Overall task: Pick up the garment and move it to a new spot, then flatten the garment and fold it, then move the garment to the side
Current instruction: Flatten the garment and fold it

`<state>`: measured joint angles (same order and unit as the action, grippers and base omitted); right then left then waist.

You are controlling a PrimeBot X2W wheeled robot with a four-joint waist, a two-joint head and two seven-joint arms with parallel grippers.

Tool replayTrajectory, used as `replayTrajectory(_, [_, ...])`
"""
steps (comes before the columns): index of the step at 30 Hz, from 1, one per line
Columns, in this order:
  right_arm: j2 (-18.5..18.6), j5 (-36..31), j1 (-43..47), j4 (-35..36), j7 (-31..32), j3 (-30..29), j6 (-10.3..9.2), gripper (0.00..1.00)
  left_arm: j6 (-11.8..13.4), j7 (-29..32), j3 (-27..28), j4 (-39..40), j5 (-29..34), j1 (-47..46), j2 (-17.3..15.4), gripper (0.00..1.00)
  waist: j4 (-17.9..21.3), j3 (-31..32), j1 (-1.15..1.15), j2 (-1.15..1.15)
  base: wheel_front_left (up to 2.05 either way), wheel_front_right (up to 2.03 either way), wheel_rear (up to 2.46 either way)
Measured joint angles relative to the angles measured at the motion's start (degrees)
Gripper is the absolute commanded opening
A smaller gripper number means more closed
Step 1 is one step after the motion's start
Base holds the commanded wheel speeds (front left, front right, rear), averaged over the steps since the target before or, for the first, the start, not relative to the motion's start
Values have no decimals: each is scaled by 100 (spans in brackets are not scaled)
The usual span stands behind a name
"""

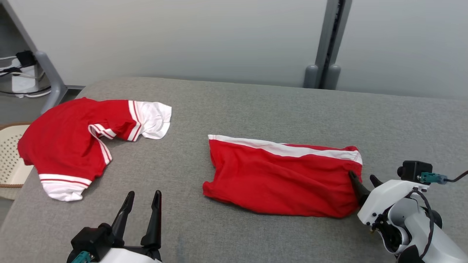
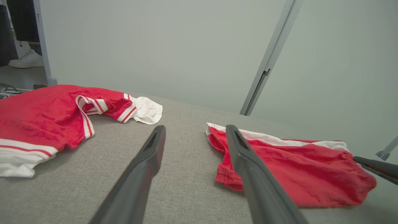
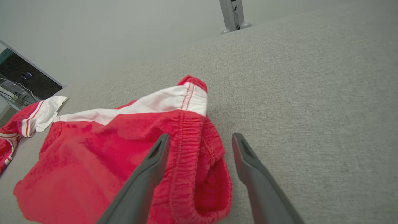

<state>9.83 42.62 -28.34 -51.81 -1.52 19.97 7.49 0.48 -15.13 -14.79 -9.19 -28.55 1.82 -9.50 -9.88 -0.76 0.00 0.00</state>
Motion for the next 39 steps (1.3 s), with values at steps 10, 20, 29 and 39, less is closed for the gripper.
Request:
replayTrajectory(10, [54,254,-322,-1059,192,-155,0,100,-121,0,-108,-126,33,-123,51,100,-374,-47,0,0,0,0,0])
replayTrajectory(20, [-98,695,-379,-1090,572,-76,0,98,-193,0,-182,-278,38,-208,52,100,-554,-76,0,0,0,0,0])
replayTrajectory(29, [-51,1005,-251,-781,319,165,0,0,-193,0,-164,-343,31,-204,-4,100,-496,72,0,0,0,0,0])
replayTrajectory(39, [376,1282,-217,-580,328,364,0,0,-197,0,-158,-345,23,-147,11,100,-97,167,0,0,0,0,0])
